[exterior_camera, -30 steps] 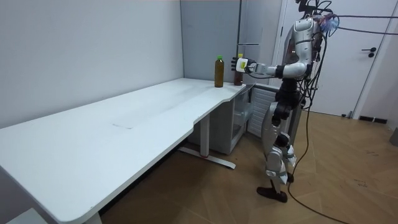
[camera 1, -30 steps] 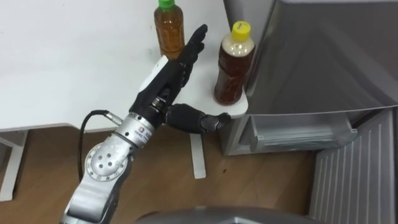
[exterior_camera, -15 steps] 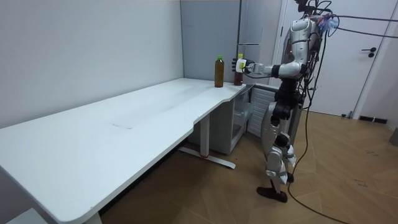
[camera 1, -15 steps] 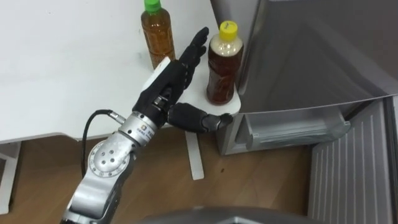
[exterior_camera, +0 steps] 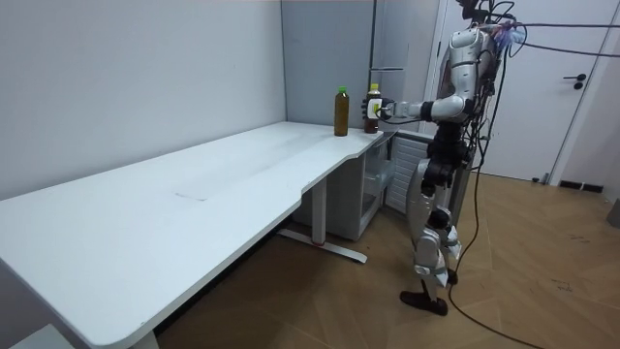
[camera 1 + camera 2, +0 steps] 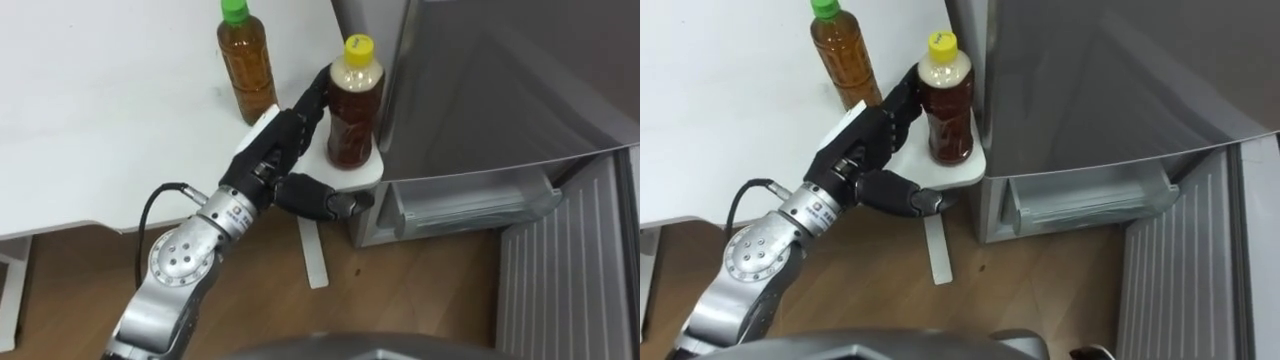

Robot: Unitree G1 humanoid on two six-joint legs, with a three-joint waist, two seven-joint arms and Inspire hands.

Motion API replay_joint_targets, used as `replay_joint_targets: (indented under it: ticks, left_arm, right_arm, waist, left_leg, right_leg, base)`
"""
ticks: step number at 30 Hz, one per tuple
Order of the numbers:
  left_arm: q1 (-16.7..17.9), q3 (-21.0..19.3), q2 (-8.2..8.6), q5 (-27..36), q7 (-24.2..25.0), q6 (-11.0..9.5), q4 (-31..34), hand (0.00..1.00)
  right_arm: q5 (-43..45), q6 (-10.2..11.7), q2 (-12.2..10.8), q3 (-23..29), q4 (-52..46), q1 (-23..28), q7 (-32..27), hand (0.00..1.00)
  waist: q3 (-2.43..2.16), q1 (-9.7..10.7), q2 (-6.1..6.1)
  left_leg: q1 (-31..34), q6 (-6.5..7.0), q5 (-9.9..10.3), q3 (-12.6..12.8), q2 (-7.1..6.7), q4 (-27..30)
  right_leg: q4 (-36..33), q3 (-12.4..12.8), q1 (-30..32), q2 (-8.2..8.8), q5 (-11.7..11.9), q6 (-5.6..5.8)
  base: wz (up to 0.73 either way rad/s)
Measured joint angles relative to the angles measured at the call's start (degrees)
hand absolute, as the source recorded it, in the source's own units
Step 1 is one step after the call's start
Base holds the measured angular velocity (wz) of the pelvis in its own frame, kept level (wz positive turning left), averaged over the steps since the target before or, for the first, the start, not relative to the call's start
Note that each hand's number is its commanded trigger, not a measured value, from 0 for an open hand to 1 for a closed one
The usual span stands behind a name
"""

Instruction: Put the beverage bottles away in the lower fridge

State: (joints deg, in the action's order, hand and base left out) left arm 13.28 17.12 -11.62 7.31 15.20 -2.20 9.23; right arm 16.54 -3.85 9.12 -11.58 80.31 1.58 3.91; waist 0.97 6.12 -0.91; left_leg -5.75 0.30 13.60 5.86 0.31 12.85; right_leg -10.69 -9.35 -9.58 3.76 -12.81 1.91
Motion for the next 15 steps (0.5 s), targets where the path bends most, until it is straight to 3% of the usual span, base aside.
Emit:
replay_joint_targets:
  ticks: [9, 15]
  left_arm:
    - [-3.68, -0.20, 0.24, 1.71, -0.60, 1.04, -2.43, 0.00]
    - [-5.54, -1.53, 0.13, 2.99, -1.16, 1.81, -2.65, 0.00]
  right_arm:
    - [-0.05, -0.05, -0.26, 0.46, -0.53, 0.18, -0.14, 0.00]
    - [-0.47, -1.27, -0.29, 0.54, -0.37, 0.31, -0.03, 0.00]
  waist:
    - [0.00, -0.05, -0.24]
    - [0.00, -0.06, -0.25]
  left_leg:
    - [0.14, 0.01, 0.00, 0.51, 0.10, 0.52]
    - [0.20, 0.00, 0.02, 1.37, 0.40, 0.51]
  right_leg:
    - [-0.12, 1.34, 0.46, -0.13, 0.00, 0.00]
    - [-0.93, 1.86, 0.94, -0.27, 0.00, -0.01]
  base:
    - [-0.02]
    - [-0.07]
